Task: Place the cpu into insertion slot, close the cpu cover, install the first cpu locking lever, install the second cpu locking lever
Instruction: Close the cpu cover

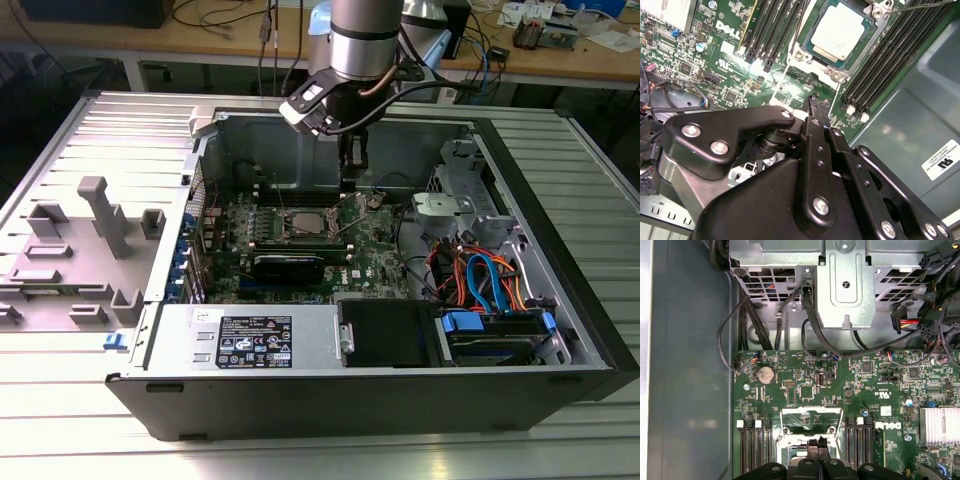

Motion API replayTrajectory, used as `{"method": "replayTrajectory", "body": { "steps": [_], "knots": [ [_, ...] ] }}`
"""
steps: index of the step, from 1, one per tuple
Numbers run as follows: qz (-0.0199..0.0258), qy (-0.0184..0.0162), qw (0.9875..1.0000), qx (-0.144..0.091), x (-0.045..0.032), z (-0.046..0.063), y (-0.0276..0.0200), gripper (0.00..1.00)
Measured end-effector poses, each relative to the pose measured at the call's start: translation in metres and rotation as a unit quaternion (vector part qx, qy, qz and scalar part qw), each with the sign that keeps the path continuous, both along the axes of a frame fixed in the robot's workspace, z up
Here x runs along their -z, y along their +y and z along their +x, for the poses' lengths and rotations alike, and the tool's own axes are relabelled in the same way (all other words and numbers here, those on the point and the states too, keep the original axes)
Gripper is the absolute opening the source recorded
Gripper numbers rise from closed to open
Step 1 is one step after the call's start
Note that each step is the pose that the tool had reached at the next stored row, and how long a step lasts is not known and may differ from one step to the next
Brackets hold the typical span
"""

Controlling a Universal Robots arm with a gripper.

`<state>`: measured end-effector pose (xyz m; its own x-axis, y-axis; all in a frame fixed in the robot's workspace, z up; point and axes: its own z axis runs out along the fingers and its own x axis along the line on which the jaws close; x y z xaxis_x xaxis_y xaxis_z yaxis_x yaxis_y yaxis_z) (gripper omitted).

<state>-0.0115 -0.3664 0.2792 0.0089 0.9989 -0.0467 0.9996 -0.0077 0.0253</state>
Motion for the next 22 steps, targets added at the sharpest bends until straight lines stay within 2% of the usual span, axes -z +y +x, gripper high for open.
{"method": "replayTrajectory", "body": {
  "steps": [22],
  "knots": [
    [0.0,0.0,1.0,0.0,0.0,0.006,0.0,0.11]
  ]
}}
